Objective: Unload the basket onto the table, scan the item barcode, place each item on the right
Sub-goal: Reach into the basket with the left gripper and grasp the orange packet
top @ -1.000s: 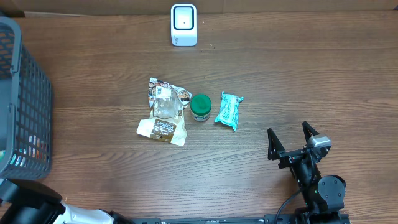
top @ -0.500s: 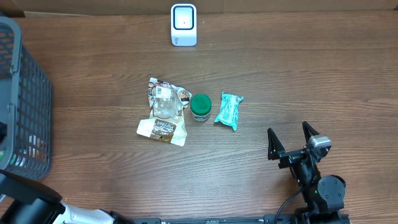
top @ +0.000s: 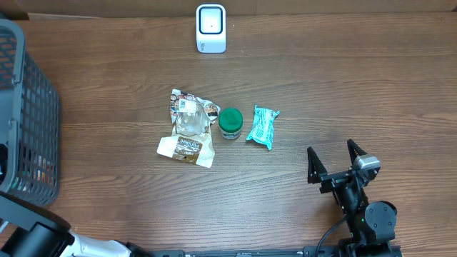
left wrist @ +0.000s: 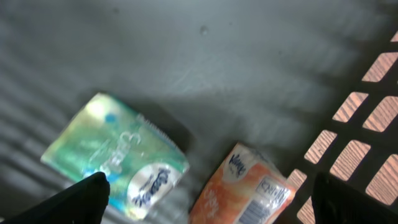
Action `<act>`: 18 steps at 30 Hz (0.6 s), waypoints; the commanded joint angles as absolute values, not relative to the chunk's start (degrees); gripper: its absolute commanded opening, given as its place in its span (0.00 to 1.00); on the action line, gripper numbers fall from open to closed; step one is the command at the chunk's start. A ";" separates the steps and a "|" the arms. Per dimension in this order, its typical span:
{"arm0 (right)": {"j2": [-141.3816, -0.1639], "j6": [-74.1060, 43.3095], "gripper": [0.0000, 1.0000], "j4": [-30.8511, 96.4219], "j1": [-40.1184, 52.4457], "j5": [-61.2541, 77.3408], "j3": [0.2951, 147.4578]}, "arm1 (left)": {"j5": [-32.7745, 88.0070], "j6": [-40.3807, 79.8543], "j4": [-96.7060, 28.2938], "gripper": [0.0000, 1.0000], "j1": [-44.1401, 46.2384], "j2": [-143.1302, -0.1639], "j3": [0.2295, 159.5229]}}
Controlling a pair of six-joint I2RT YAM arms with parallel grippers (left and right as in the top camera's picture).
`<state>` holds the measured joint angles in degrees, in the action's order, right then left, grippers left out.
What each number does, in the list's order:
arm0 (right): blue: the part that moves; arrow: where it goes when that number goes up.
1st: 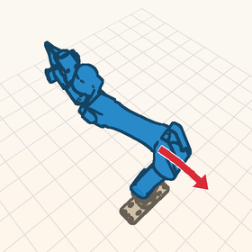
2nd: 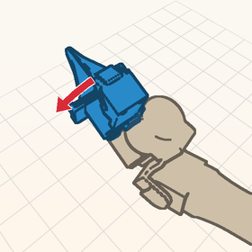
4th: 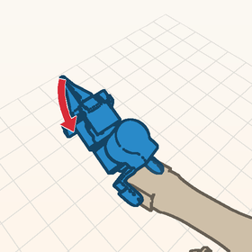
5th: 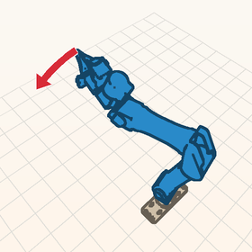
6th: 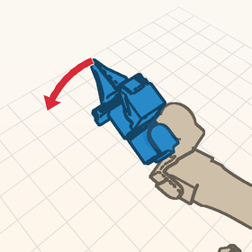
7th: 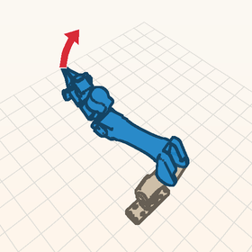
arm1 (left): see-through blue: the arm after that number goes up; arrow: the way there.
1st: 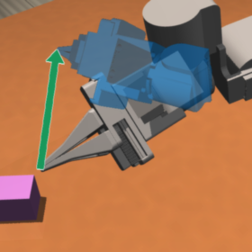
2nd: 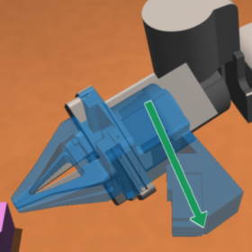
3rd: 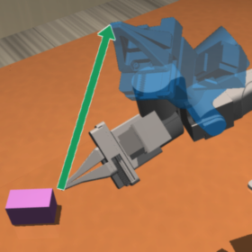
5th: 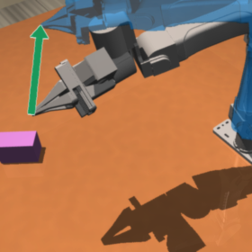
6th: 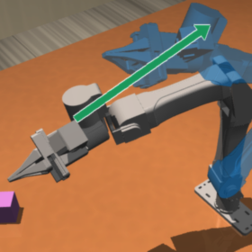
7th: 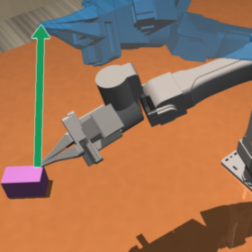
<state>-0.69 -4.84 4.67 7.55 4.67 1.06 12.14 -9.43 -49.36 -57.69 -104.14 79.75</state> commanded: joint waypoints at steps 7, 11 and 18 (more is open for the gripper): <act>-0.16 -4.64 1.00 4.40 7.77 4.80 0.45 | 15.05 -12.91 -48.40 0.91 -56.97 -109.56 78.30; -0.16 -4.64 1.00 4.40 7.77 4.80 0.45 | 14.85 -12.88 -47.77 0.85 -56.97 -110.52 78.30; -0.16 -4.64 1.00 4.40 7.77 4.80 0.45 | 14.39 -12.91 -46.37 0.54 -56.97 -110.59 78.30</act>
<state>-0.69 -4.84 4.67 7.55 4.67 1.06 13.96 -12.43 -46.65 -57.36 -109.67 79.05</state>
